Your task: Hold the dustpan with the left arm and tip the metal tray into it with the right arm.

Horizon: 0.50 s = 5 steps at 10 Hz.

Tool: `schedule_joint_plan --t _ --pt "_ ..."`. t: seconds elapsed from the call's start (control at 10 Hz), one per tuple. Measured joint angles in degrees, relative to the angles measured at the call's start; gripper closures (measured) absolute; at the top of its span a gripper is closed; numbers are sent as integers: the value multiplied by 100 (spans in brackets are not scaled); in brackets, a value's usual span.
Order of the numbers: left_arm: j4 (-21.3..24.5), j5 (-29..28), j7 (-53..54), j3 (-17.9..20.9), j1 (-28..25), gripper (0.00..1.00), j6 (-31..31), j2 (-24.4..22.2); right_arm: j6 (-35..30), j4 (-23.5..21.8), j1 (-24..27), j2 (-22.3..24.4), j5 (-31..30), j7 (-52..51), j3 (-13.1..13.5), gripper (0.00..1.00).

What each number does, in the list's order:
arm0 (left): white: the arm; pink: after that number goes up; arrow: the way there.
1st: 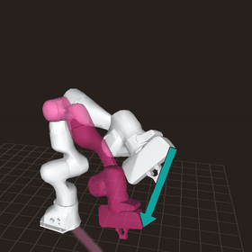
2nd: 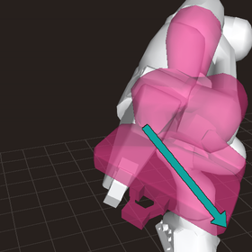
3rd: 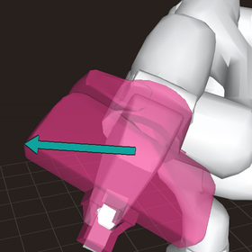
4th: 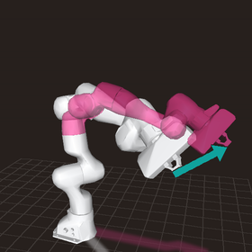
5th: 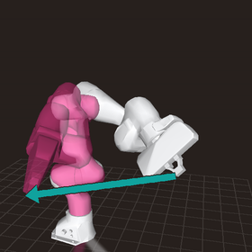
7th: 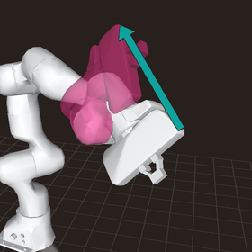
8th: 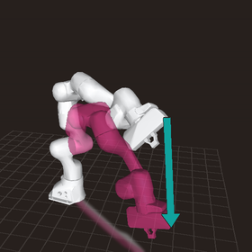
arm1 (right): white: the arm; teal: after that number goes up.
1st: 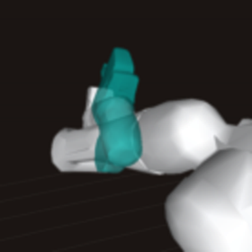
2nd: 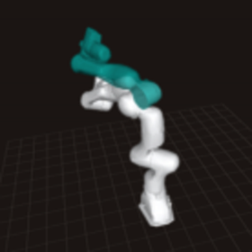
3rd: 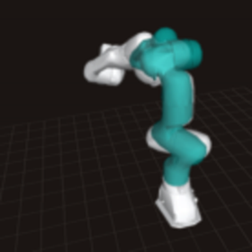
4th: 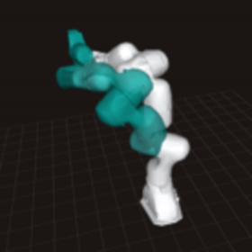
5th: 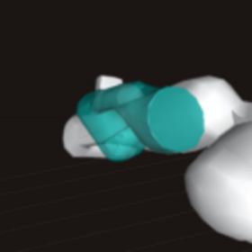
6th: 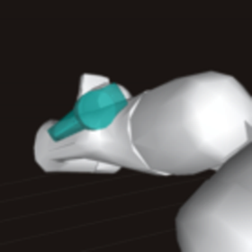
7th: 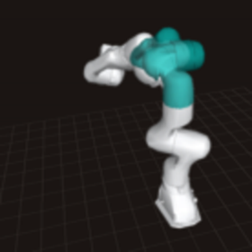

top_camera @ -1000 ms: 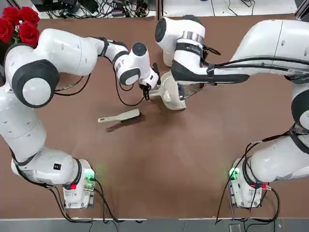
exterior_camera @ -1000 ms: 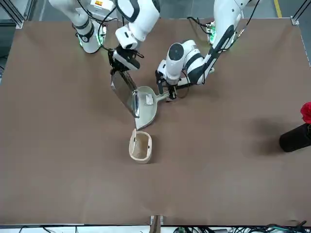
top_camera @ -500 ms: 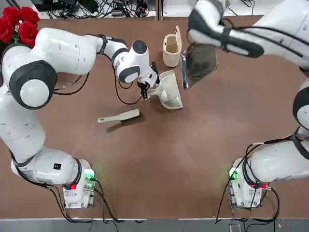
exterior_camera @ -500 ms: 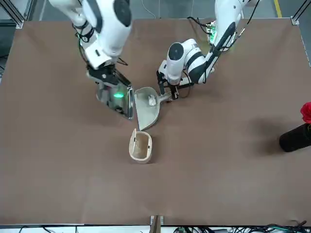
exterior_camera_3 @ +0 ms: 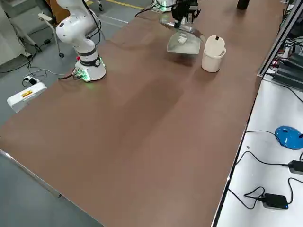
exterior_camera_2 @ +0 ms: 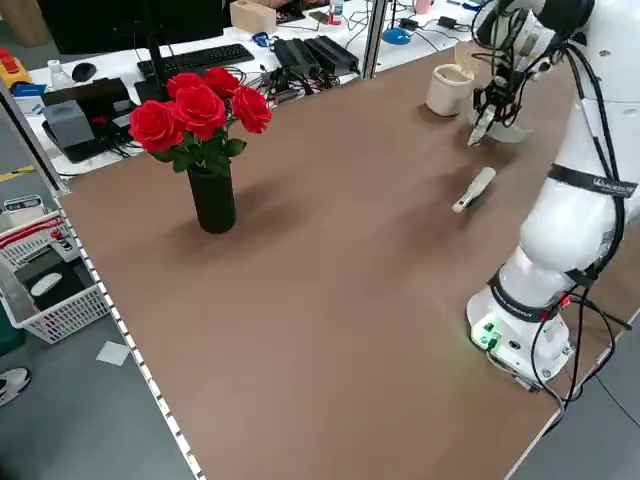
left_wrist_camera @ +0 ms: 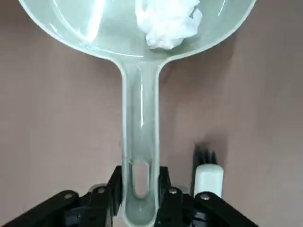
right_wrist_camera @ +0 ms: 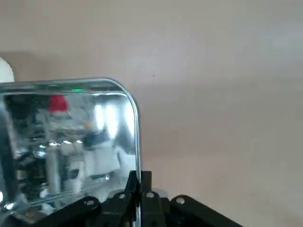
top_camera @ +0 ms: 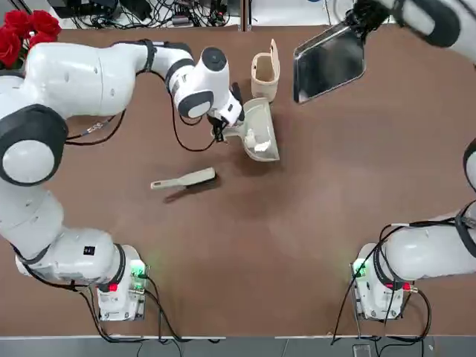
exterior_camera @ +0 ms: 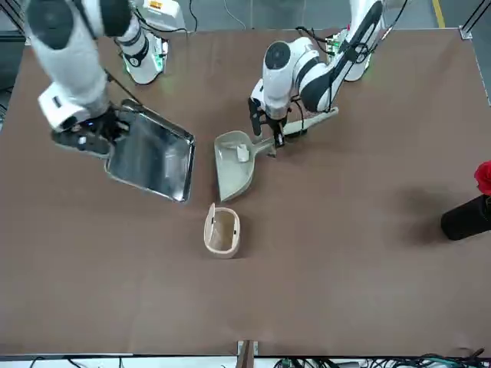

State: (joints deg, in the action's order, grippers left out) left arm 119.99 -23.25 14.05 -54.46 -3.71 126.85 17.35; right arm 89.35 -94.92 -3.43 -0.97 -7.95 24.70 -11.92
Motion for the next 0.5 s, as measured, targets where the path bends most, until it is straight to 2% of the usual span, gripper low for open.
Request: schedule_joint_plan --t 0.1,0.3,0.5 --pt "2 0 18 -661 -696 67 -151 -21 2 -37 35 55 325 -264 393 95" --pt "5 3 240 -2214 -2476 67 -526 -35 16 -178 81 115 801 -864 1129 95" --pt "-13 11 441 -3726 -4285 67 -904 -4 282 -573 102 141 1075 -1491 1793 95"
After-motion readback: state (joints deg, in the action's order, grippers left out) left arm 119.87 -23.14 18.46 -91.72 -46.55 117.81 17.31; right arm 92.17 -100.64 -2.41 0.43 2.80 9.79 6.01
